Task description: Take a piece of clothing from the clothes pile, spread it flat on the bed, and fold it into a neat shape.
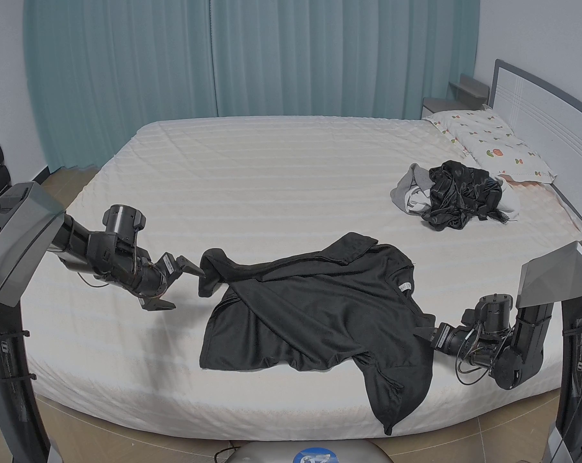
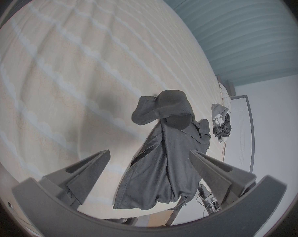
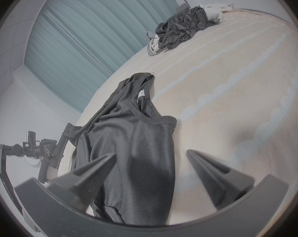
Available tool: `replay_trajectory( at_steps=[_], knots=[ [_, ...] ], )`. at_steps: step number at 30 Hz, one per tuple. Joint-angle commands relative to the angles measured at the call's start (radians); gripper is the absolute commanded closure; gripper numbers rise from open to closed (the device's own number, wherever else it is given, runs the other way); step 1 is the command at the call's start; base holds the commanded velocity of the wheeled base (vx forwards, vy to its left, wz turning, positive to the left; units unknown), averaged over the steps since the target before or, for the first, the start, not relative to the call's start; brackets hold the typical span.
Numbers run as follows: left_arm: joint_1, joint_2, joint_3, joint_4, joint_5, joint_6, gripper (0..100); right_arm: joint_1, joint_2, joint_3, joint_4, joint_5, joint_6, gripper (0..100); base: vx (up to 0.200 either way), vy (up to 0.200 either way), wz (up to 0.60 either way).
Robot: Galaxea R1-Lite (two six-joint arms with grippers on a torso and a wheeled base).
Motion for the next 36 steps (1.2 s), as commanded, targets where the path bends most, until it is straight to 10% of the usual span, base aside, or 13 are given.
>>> replay_trajectory(
  at_steps=[1,17,18,36],
  knots=[
    [-0.042,-0.102,0.227,-0.161,0.076,-0.09,0,-0.009,-0.046,0.047,0.015,-0.002,0.019,100,0.0,0.0,0.0],
    [-0.207,-0.048,0.57,-0.633,0.312,-0.15,0,-0.136,-0.185,0.084,0.104,0.045,0.016,100,0.0,0.0,0.0],
    [-0.207,-0.047,0.573,-0.636,0.312,-0.15,0,-0.136,-0.184,0.084,0.104,0.045,0.016,0,0.0,0.0,0.0],
    [-0.26,0.001,0.606,-0.702,0.395,-0.14,0,-0.103,-0.135,0.107,0.096,0.085,0.021,0,0.0,0.0,0.0]
  ],
)
